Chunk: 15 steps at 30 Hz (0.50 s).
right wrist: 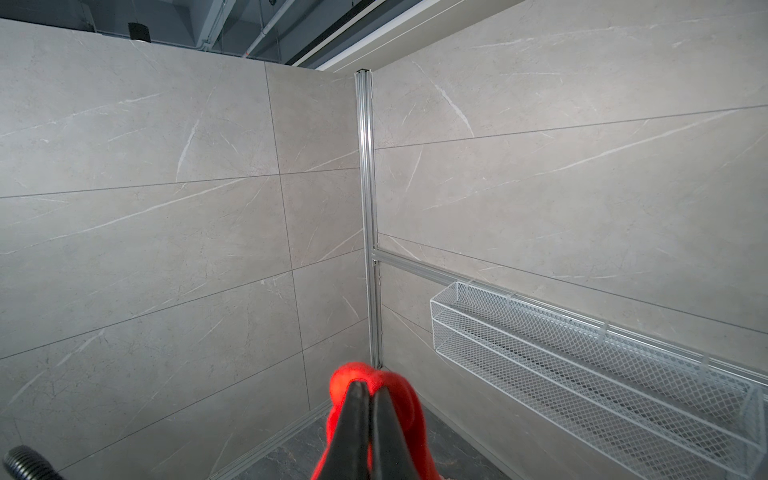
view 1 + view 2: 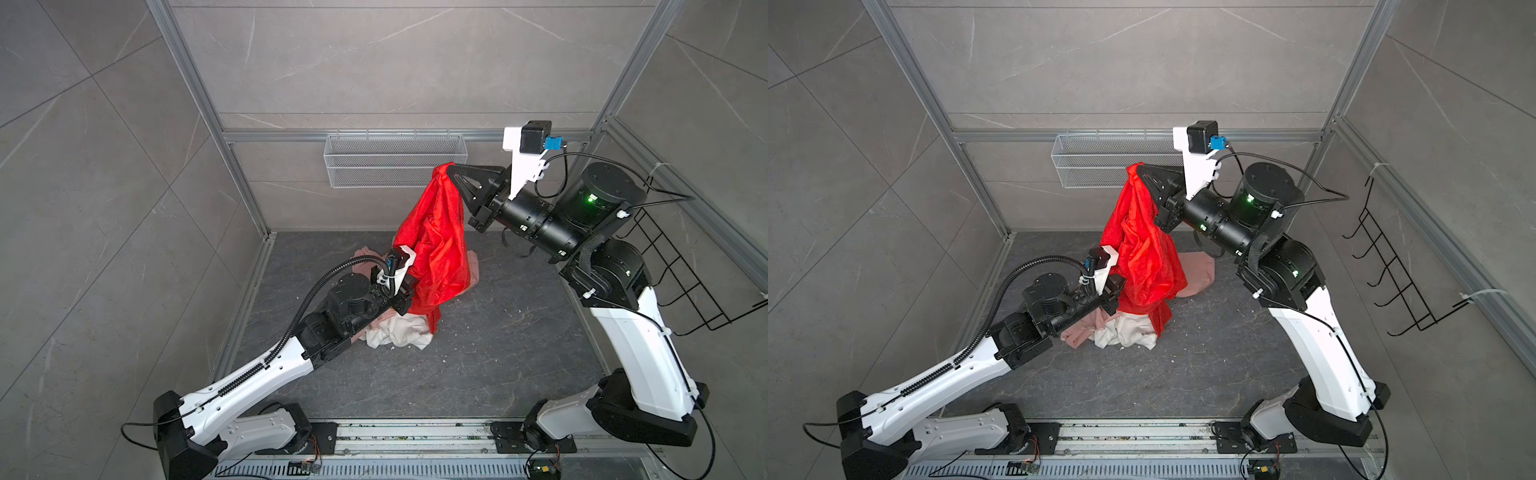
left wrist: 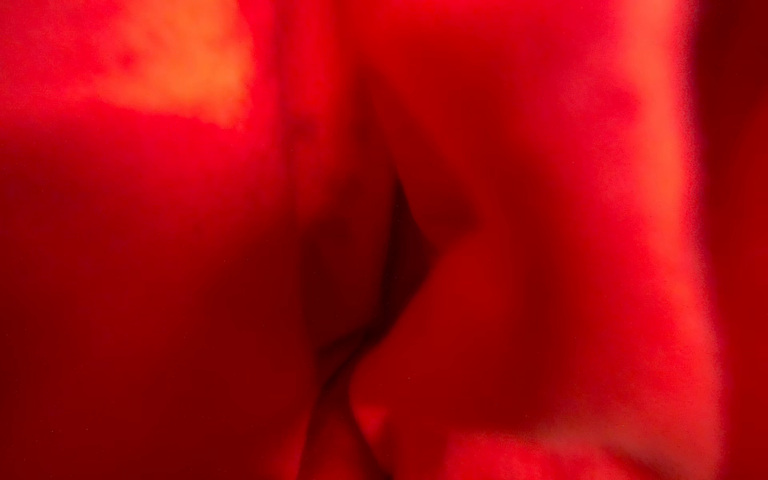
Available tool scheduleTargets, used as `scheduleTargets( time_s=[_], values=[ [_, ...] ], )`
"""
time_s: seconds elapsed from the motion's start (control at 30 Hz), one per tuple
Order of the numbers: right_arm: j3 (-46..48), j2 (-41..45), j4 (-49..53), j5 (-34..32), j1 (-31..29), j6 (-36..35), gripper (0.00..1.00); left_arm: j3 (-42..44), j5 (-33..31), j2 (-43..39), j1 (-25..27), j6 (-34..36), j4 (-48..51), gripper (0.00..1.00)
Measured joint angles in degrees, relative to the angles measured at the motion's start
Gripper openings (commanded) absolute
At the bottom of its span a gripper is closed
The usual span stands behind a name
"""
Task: Pick out a specific cloth from the pile
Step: 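Grasp the lower red cloth with the left gripper while the right gripper holds it up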
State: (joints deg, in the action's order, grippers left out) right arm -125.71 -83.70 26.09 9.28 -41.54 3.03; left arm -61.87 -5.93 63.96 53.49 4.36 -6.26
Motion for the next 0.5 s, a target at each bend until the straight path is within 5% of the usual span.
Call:
scheduleTargets(
  time_s=[0.5],
  values=[
    [-0.3,0.1,0.5,-0.3,0.0,-0.1,0.00,-8.1,-2.6,0.3,0.0,6.5,1.2,0.00]
  ],
)
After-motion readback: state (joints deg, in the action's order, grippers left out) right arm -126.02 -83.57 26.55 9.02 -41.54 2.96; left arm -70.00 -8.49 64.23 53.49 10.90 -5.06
